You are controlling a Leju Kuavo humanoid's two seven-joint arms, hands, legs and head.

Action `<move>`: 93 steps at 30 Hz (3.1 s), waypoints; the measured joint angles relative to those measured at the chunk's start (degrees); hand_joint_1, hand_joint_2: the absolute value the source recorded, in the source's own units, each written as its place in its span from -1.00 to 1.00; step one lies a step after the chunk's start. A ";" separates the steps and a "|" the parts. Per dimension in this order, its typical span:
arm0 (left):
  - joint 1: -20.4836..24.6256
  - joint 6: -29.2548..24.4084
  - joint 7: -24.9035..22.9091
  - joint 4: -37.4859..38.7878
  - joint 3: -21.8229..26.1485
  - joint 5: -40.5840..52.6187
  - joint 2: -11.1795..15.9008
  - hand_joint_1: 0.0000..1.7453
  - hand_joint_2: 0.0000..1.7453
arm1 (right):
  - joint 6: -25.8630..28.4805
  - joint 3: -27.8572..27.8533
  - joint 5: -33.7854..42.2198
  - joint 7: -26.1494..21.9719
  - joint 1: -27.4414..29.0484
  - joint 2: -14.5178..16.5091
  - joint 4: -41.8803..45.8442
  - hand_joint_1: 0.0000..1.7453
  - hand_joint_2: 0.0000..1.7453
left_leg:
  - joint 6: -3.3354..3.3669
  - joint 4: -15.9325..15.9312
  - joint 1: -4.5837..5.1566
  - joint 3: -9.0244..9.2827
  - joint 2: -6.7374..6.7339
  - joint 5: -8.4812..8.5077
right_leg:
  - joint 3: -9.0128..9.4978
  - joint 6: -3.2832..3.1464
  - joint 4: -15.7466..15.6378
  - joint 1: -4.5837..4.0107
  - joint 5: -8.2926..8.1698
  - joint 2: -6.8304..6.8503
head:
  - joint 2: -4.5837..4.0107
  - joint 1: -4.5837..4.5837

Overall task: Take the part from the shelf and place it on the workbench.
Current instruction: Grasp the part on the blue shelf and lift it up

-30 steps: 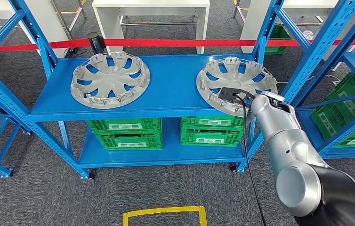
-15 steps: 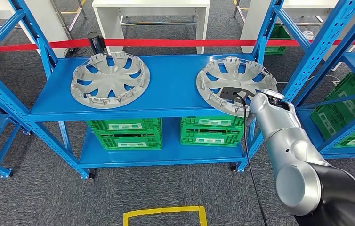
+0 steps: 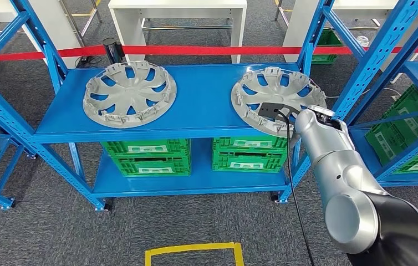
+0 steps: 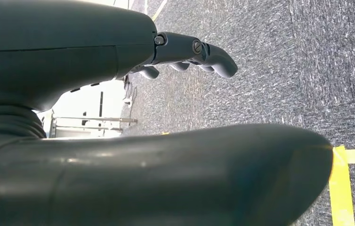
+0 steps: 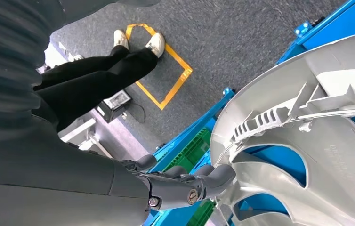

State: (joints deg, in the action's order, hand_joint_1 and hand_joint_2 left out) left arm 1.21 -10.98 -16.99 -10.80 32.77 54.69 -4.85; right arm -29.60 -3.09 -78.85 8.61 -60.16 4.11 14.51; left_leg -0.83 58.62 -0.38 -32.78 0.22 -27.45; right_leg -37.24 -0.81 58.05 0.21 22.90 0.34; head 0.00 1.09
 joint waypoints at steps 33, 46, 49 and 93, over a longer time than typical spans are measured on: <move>-0.08 -0.99 0.85 -0.15 1.03 0.46 0.18 -1.00 -1.00 | 0.20 0.00 0.67 1.22 -0.16 -0.53 -0.02 -1.00 1.00 | 2.63 -0.54 0.19 0.48 0.05 -0.94 | -1.66 1.50 4.05 0.74 0.51 -0.03 | 0.00 -0.05; -0.03 -0.48 0.78 -0.18 1.30 0.70 0.38 -1.00 -1.00 | 0.13 0.00 0.67 1.61 0.24 -0.94 -0.32 -1.00 1.00 | -1.83 -0.08 -1.08 5.01 0.04 -4.01 | -1.23 0.53 1.45 0.99 1.62 -0.25 | 0.00 -0.17; 0.03 -0.50 0.75 -0.17 1.39 0.70 0.32 -1.00 -1.00 | 0.17 -0.01 0.63 1.56 0.15 -1.14 -0.25 -1.00 1.00 | -2.63 8.27 -1.20 0.31 -0.08 -1.07 | 1.43 -0.96 0.98 1.08 2.95 -0.43 | 0.00 0.00; 0.07 -0.42 1.43 -0.11 2.20 1.22 -0.30 -1.00 -1.00 | 0.08 0.71 -1.49 1.40 0.15 -0.49 -0.57 -1.00 1.00 | -0.05 -0.16 0.64 -4.83 0.99 4.44 | 4.02 -0.98 1.23 0.13 6.12 -0.90 | 0.00 0.09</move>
State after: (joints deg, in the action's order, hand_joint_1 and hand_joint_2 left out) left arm 1.28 -11.39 -15.56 -10.91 34.97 55.91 -5.15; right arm -29.52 -2.38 -80.34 10.02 -60.02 3.62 13.94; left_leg -0.87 58.46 0.27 -37.61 1.21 -23.01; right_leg -33.22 -1.79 59.27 0.34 29.02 -0.57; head 0.00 1.18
